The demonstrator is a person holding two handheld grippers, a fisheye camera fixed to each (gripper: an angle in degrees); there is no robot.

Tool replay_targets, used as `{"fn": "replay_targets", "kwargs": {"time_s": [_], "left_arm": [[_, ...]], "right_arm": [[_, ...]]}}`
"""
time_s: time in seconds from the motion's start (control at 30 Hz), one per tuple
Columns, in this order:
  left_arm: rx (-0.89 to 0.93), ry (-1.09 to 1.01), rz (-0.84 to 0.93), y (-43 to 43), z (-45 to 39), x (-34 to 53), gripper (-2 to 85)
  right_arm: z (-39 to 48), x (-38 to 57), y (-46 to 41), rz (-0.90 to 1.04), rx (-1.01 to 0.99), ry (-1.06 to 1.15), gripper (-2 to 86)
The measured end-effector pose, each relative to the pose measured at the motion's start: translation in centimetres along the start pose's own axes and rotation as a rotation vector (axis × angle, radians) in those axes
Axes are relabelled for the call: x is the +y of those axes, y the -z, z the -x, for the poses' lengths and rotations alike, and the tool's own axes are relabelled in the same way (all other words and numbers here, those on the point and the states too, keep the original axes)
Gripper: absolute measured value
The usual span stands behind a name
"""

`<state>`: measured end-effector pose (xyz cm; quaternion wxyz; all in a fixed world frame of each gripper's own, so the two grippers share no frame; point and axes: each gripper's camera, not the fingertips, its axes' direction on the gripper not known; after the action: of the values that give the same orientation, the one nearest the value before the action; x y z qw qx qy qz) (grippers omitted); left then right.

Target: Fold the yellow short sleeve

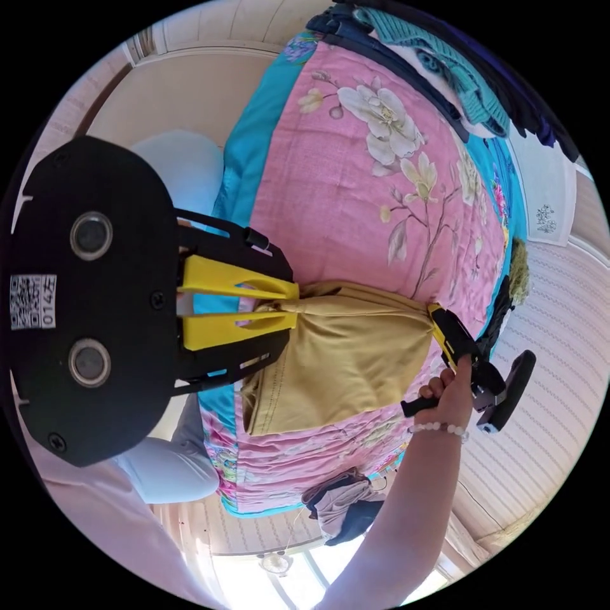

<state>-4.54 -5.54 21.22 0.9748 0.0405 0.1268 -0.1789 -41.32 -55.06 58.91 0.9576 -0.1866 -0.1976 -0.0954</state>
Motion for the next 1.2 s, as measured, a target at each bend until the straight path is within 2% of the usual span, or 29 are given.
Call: {"fn": "replay_targets", "kwargs": {"time_s": [0.07,0.23,0.47,0.73,1.2], "left_arm": [[0.012,-0.012,-0.010,0.9,-0.7,0.3,1.4],[0.065,-0.131,-0.093,5.0,-4.3,1.9,0.1],[0.141,-0.247,-0.168,11.3,-9.9,3.6,-0.4],[0.109,-0.333,-0.321,19.6,-13.9,6.2,-0.5],[0.001,-0.337,-0.472,27.1,-13.3,10.0,-0.7]], "right_arm": [[-0.3,0.5,1.1,-0.027,-0.045,-0.001,4.8],[-2.0,6.1,7.8,-0.241,-0.217,-0.043,3.3],[-2.6,14.1,18.0,-0.434,-0.256,-0.031,2.7],[-0.5,20.1,29.1,-0.644,-0.339,0.007,2.7],[4.8,21.9,36.3,-0.746,-0.479,0.013,2.5]]}}
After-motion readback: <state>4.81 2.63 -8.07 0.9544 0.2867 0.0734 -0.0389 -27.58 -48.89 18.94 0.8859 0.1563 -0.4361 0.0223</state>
